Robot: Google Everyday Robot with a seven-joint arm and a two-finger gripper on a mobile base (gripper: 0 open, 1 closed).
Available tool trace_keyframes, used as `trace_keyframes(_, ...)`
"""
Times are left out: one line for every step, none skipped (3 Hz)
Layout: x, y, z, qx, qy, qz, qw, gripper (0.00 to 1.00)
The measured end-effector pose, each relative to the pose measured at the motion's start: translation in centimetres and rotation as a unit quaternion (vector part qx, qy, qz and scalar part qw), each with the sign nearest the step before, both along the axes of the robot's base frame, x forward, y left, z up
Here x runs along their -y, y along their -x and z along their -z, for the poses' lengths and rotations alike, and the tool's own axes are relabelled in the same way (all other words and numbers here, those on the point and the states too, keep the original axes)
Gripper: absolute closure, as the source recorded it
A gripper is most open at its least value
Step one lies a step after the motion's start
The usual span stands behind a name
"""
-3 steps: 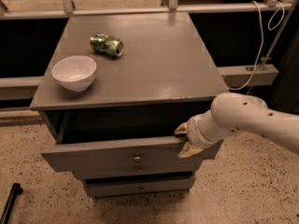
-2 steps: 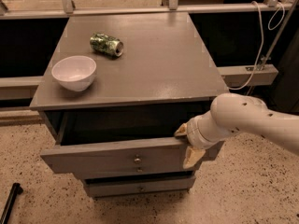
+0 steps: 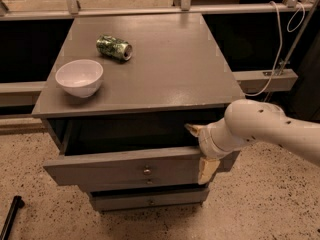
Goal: Open top drawer
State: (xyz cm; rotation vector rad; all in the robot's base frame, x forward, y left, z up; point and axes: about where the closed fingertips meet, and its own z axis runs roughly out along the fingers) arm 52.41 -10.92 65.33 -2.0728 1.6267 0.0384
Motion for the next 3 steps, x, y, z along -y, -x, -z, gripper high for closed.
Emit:
trace_keyframes(-0.2, 1.1, 0.6, -0.03, 0.014, -0.008, 0.9994, 0.05)
trace_keyframes(0.1, 4.5, 1.4, -0.095, 0.039, -0.016, 0.9946, 0.21)
trace_keyframes(0.4, 7.2, 1.7, -0.142, 0.053, -0.023, 0.9882, 0.26)
